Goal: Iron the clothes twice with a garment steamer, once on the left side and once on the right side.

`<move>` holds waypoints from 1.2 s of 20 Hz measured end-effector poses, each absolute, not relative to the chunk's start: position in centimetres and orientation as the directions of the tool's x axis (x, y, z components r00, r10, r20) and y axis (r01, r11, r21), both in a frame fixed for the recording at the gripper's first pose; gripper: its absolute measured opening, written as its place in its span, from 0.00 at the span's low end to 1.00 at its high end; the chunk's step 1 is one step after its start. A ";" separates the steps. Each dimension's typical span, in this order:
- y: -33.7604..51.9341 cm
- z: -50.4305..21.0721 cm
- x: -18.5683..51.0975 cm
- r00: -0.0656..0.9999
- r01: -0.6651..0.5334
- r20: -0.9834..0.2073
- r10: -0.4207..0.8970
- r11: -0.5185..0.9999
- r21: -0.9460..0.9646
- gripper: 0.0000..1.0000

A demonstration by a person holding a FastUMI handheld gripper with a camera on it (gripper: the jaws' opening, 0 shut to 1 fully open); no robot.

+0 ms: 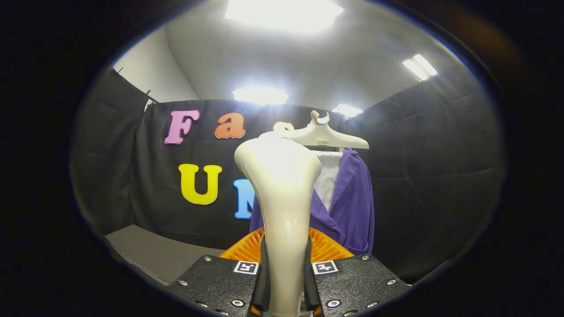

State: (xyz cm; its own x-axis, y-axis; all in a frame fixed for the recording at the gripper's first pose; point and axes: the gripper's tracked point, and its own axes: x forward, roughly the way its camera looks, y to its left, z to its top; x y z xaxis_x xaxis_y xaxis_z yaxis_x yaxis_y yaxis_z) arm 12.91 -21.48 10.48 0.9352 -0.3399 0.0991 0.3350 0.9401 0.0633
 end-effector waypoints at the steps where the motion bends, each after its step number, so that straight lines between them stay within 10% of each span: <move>1: -21.7 10.5 13.5 0.933 0.341 0.106 -0.344 0.939 0.054 0.30; 24: -26.8 -0.2 25.7 0.898 0.440 -0.057 -0.437 0.897 0.040 0.30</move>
State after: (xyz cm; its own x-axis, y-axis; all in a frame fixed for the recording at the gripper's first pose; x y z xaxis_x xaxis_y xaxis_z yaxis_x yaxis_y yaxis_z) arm 25.72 -26.81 -0.19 0.8975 -0.4372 -0.0572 0.4396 0.8973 0.0396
